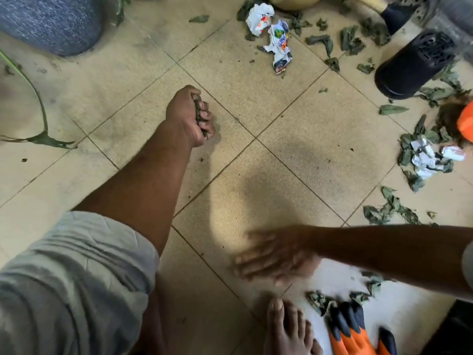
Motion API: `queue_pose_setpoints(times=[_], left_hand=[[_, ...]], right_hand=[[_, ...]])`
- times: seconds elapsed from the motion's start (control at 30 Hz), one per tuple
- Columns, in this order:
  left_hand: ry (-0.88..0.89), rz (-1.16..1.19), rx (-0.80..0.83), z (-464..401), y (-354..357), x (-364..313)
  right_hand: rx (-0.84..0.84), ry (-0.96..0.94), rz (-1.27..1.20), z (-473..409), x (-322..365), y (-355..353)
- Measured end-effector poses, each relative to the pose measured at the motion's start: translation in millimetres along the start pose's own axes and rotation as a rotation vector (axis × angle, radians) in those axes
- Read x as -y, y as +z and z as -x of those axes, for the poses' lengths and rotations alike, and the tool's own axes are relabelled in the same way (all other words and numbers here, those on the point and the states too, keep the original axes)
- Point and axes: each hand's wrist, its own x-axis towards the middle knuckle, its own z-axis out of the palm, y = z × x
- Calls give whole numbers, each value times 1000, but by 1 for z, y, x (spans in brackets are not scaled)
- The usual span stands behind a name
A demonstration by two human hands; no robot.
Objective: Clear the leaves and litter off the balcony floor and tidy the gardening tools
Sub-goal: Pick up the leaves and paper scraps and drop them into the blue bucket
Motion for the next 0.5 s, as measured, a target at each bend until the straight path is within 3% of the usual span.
queue_pose_setpoints(times=[0.03,0.1,0.17,0.27,0.3,0.4,0.47,0.5], left_hand=[[-2,14,3,-1,-4,-2],[-8,38,0,-3,-11,-5],[-3,65,0,-5,-19,-10],[4,99,-4,-7,-30,-21],[10,107,0,-7,-33,-27],[42,127,-7,-8,-49,-44],[63,147,-17,-9,-61,-53],[72,160,-22,-9,-68,-56]], right_hand=[[-37,-87,-173,-8,15,-91],[-260,-44,-416,0,23,-140],[-255,-246,-607,-95,19,-155],[-232,-736,-200,-289,39,-276],[-331,-861,-107,-318,50,-298],[-289,-1244,-260,-297,113,-290],[-276,-1534,-157,-266,147,-272],[-323,-1560,-113,-259,157,-266]])
